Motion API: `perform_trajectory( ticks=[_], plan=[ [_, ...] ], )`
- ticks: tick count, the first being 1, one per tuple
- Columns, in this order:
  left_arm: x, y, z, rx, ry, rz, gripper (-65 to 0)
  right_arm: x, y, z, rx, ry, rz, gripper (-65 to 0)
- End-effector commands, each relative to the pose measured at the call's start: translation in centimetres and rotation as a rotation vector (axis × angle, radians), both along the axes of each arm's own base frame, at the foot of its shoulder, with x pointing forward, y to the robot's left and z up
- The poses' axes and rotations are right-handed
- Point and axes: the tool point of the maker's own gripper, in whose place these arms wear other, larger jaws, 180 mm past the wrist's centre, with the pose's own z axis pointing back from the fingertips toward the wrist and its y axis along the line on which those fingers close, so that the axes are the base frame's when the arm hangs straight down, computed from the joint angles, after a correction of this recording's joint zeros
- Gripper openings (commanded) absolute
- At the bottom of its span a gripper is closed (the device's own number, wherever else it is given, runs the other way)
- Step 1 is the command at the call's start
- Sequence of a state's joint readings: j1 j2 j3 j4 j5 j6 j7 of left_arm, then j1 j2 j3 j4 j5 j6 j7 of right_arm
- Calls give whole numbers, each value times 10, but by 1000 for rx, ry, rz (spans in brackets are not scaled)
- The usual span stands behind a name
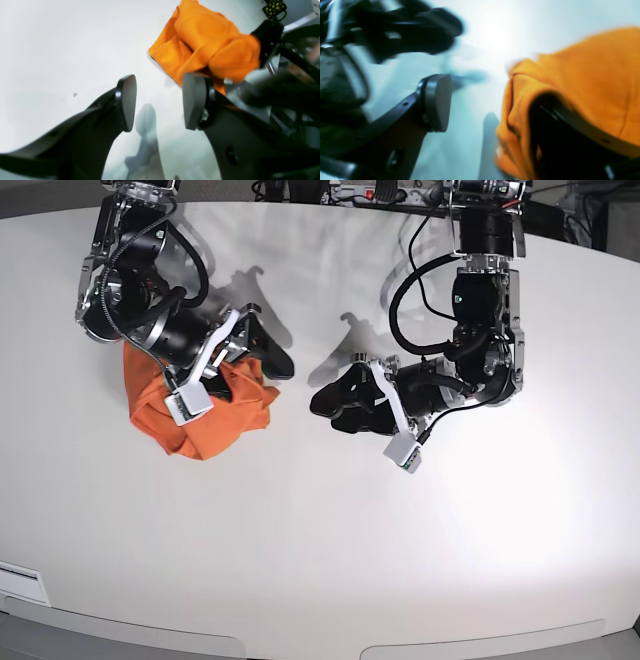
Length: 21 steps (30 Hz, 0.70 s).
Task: Fold the T-shirt properly
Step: 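Carry the bundle toward the table center with the right gripper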
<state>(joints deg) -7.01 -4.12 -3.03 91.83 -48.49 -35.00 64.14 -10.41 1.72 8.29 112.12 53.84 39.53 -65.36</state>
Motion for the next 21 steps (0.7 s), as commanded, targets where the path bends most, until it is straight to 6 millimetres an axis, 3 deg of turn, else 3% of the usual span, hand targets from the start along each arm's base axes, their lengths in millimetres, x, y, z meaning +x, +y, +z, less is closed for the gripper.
perform_trajectory(
  ticks=[1,8,13,17,21],
  plan=[
    [7,-3,18,-37,-54,-2,-336,3,8,18,43,-57,21,-243],
    [7,-3,18,-37,-54,-2,-336,15,22,36,52,-122,70,-243],
    [7,-3,18,-37,-54,-2,-336,26,14,17,-175,-151,101,-243],
    [7,-3,18,-38,-54,-2,-336,5,28,13,-141,-122,196,-243],
    [7,0,16,-20,-54,0,-336,-10,29,-7,-221,-83,258,-243]
  ],
)
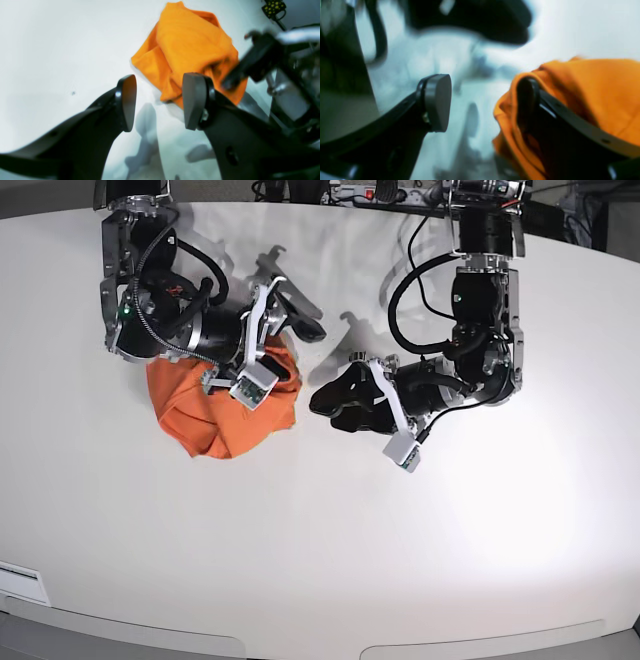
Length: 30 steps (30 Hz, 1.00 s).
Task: Fold the T-shirt properly
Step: 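Carry the bundle toward the table center with the right gripper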
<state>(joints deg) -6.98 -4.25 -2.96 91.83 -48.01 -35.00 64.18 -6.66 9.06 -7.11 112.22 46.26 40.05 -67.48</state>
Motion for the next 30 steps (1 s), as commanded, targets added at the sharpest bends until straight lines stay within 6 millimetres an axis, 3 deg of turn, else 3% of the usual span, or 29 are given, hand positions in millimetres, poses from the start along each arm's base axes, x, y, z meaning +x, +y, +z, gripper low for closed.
perform_trajectory(
  ticks=[1,6,9,13,17,21,24,30],
  plan=[
    [8,0,18,-29,-55,0,-336,9,0,16,28,-55,-5,-243],
    [7,5,16,-10,-62,-7,-336,6,7,42,80,-122,18,-251],
    [6,7,15,0,-64,-14,-348,6,9,55,83,-171,24,-291],
    [6,10,14,9,-64,-14,-442,7,6,66,68,-218,17,-305],
    [6,12,12,18,-64,-13,-528,28,-31,60,-59,-268,-104,-305],
    [6,12,12,18,-64,-13,-530,49,-82,65,-129,-312,-256,-305],
    [6,12,12,18,-64,-13,-530,53,-113,65,-149,-309,-351,-306],
    [6,11,14,8,-64,-13,-530,52,-125,38,-126,-227,-376,-305]
  ],
)
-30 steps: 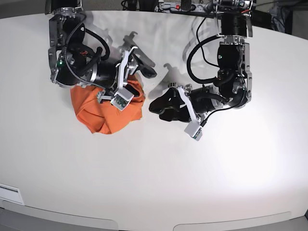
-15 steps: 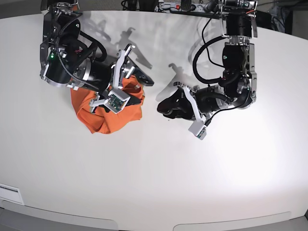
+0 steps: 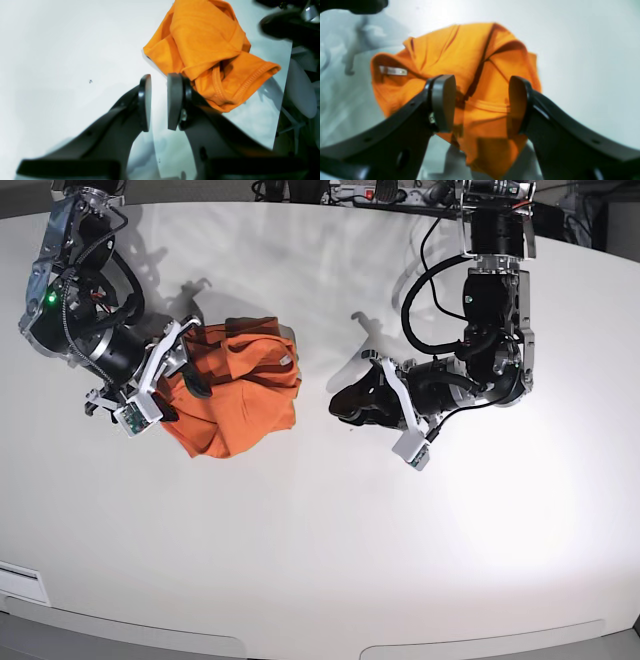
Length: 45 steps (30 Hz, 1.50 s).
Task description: Fold the T-shirt properly
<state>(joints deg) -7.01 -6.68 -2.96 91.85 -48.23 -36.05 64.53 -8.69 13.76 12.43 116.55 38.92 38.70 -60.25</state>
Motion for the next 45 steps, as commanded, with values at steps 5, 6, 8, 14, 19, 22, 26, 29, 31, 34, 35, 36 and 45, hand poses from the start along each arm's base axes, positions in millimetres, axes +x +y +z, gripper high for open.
perform_trajectory(
  ticks=[5,6,8,14,19,22,26,29,31,34,35,36,45],
  plan=[
    [7,-2,17,-32,-53,-2,-530,3,6,-1,92,5,29,-305],
    [7,-2,17,-31,-53,-2,-530,2,6,-2,98,10,28,-305],
    [7,-2,17,-31,-53,-2,-530,2,11,-4,139,21,32,-306],
    [7,-2,18,-35,-53,-3,-530,5,17,-16,210,50,21,-342],
    [7,-2,18,-36,-53,-3,-530,13,19,-5,259,-7,12,-650],
    [7,-2,18,-35,-53,-3,-530,23,23,9,297,-58,12,-650],
    [5,-3,16,-38,-48,-3,-530,28,40,30,416,-90,37,-650],
    [5,-3,17,-40,-48,-3,-530,31,60,37,474,-101,54,-650],
    [5,-3,17,-40,-48,-3,-530,31,80,35,466,-95,85,-650],
    [5,-3,16,-39,-47,-4,-530,27,118,35,453,-84,169,-639],
    [4,-3,16,-39,-50,-8,-530,25,132,36,443,-83,203,-568],
    [4,-3,16,-37,-53,-11,-530,25,143,38,424,-89,235,-480],
    [1,-3,14,-35,-55,-19,-530,-5,162,71,266,-107,448,-231]
  ],
)
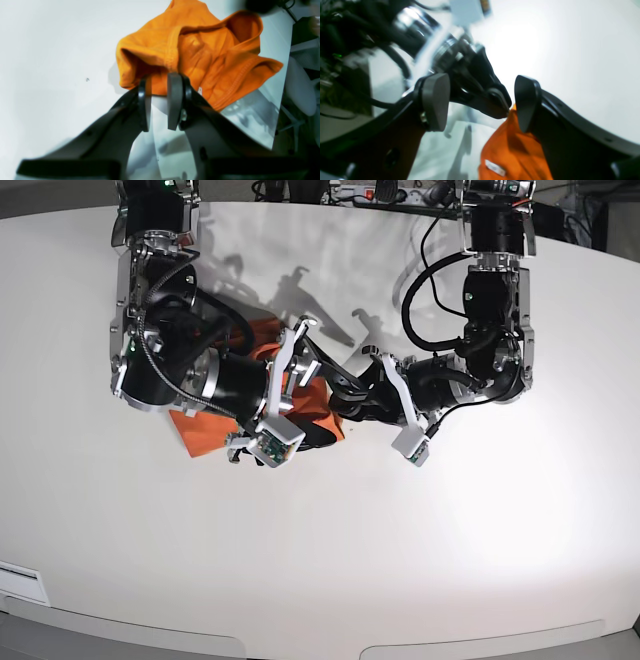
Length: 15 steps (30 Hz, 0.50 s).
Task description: Fold the T-shirt properly
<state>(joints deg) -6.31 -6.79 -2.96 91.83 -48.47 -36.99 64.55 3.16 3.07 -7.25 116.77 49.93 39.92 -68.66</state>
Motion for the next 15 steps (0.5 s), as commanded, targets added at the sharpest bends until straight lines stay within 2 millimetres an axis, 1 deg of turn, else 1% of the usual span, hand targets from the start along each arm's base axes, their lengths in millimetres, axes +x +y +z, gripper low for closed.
perform_trajectory(
  ticks=[1,5,8,12,13,14,15],
  plan=[
    [6,-3,17,-33,-56,-7,-530,-2,-7,8,10,-31,-8,-231],
    [6,-3,17,-34,-58,-8,-530,-19,-39,-7,-52,-5,-69,-231],
    [6,-4,18,-38,-59,-9,-530,-35,-53,-19,-72,42,-86,-231],
    [6,-4,18,-38,-58,-9,-530,-46,-67,-38,-135,89,-102,-237],
    [6,-3,18,-37,-59,-9,-530,-46,-70,-41,-150,92,-109,-257],
    [6,-3,18,-37,-58,-9,-530,-46,-72,-44,-163,92,-119,-297],
    [6,-3,18,-37,-58,-9,-530,-45,-74,-45,-170,88,-128,-359]
  ],
)
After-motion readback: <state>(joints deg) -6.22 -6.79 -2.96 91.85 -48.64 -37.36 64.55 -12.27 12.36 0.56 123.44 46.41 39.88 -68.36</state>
